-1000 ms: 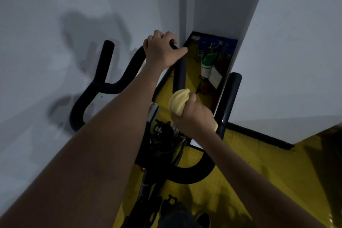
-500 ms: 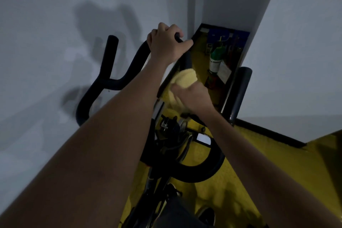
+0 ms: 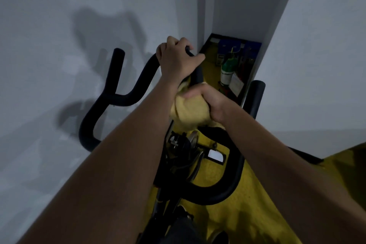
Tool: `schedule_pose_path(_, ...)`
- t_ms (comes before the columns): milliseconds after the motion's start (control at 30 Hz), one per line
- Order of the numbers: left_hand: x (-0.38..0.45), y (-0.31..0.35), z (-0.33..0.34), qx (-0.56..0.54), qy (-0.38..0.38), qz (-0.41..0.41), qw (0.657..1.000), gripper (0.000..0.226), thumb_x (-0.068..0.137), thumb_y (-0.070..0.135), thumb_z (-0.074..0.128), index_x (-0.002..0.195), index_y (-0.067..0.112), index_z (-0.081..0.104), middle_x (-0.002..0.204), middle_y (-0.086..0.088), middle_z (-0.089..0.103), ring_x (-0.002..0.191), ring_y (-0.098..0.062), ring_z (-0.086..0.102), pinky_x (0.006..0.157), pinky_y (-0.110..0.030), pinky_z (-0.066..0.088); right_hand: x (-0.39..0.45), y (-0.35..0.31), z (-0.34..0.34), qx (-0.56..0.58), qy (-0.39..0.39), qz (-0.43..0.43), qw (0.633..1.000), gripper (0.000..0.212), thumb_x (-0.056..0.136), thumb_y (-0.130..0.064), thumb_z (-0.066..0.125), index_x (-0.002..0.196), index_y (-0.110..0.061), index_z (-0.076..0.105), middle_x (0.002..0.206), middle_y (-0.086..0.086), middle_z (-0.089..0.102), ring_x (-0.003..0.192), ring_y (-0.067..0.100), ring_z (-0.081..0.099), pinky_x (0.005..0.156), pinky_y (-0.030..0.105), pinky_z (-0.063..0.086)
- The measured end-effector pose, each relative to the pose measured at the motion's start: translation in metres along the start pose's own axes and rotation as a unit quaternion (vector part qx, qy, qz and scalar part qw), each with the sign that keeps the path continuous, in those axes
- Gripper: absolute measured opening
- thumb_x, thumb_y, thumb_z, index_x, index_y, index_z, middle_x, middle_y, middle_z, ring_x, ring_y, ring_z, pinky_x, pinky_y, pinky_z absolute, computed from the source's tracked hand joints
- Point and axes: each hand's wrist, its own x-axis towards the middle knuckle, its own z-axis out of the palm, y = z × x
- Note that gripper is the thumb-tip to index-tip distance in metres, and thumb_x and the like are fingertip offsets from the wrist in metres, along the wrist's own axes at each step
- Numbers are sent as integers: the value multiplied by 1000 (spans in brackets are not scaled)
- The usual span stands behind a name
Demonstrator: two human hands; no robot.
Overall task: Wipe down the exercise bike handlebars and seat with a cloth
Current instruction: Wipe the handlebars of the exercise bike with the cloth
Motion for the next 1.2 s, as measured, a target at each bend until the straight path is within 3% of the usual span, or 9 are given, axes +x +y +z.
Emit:
schedule_pose_path(200,-2,2,7,-23,37,-19,999,41,72,51,65,106,27,67,115,2,51,106,-22,48,100,-26,23,12,3,13,71,119,-112,984,36,67,-4,78,103,-3,73,95,10,75,80,25,71,56,26,55)
schedule_pose_path(333,-14,9,10,-43,31,-23,998,53,74,49,65,121,24,60,127,2,48,121,-22,46,120,-42,20,12,22,18,-125,228,-211,942,24,83,-25,73,100,-10,68,94,0,71,77,9,63,63,26,46)
schedule_pose_path(433,-23,15,13,-43,26,-42,998,77,77,49,65,143,17,43,147,-3,37,140,-24,32,124,-46,10,-7,45,20,-232,268,-176,918,43,79,-53,68,106,-19,63,95,-7,69,82,13,67,69,31,55)
schedule_pose_path(633,-38,32,13,-116,-9,-163,980,110,81,45,69,159,11,-1,166,-8,-4,153,-27,-9,123,-43,6,-28,73,25,-498,360,-163,772,67,87,-55,61,135,-12,43,104,4,69,90,29,68,67,36,49)
schedule_pose_path(733,-56,43,16,-136,-9,-194,971,119,79,39,73,158,10,-11,164,-7,-8,149,-32,2,120,-40,18,-28,70,15,-476,308,-177,804,59,85,-58,65,122,-14,51,96,-1,66,84,23,65,64,33,46)
schedule_pose_path(833,-64,47,16,-222,-40,-286,931,116,81,30,75,157,10,-10,158,-12,6,141,-29,19,106,-28,34,-17,51,-3,-371,141,-166,903,37,81,-39,77,103,-10,70,97,3,72,94,24,68,74,41,55)
schedule_pose_path(933,-52,35,13,-353,-153,-347,855,71,88,25,68,145,3,32,134,-12,48,117,-25,53,85,-28,47,-19,27,-13,-254,-17,-73,964,42,68,-30,87,107,-17,77,110,3,75,106,24,68,97,43,54)
schedule_pose_path(1000,-45,27,8,-400,-247,-325,821,27,91,23,66,111,5,61,104,-9,69,87,-20,65,77,-30,56,-15,22,-16,-248,-63,-35,966,41,73,-30,85,111,-18,75,114,2,73,111,23,66,99,37,50)
schedule_pose_path(1200,-56,35,11,-434,-253,-313,806,21,87,23,72,77,6,67,54,-1,53,47,-15,49,46,-22,43,-22,54,-2,-386,128,-132,904,48,68,-58,70,88,-15,67,89,2,71,90,26,69,73,43,57)
